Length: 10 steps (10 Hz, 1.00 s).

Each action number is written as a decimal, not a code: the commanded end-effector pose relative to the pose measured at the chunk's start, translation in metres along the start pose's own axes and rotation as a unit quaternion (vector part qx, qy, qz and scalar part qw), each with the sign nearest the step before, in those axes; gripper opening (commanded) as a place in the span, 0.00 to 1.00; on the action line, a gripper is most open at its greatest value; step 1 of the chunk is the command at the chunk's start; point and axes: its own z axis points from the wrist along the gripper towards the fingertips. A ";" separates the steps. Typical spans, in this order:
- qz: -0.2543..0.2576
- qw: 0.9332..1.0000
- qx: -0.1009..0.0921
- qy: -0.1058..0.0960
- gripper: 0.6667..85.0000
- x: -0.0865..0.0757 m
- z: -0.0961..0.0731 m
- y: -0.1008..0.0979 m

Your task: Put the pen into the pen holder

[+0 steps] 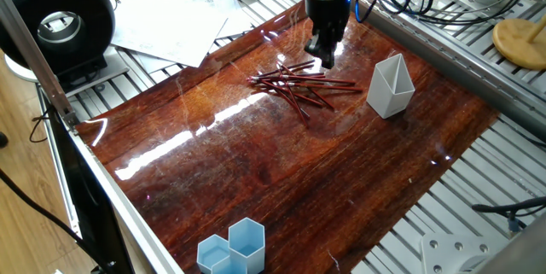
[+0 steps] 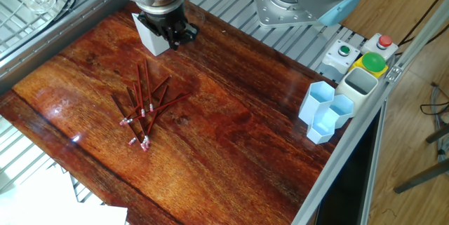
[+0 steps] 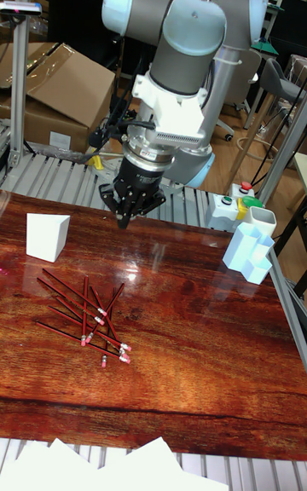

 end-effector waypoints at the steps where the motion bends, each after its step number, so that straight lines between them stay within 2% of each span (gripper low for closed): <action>1: -0.058 0.998 0.006 -0.002 0.61 0.000 -0.003 -0.006; 2: -0.061 0.998 0.002 0.001 0.79 0.003 -0.004 -0.005; 3: -0.077 0.997 -0.011 0.012 0.99 0.012 -0.009 0.002; 4: -0.073 0.997 -0.018 0.026 1.00 0.021 -0.010 0.007; 5: -0.070 0.997 -0.028 0.010 1.00 0.019 -0.006 0.016; 6: -0.076 0.997 -0.028 0.006 1.00 0.020 -0.004 0.016; 7: -0.086 0.996 -0.024 -0.013 1.00 0.012 0.004 0.015; 8: -0.090 0.995 -0.028 -0.023 0.96 0.010 0.003 0.015; 10: -0.095 0.995 -0.007 -0.017 0.93 0.011 0.003 0.003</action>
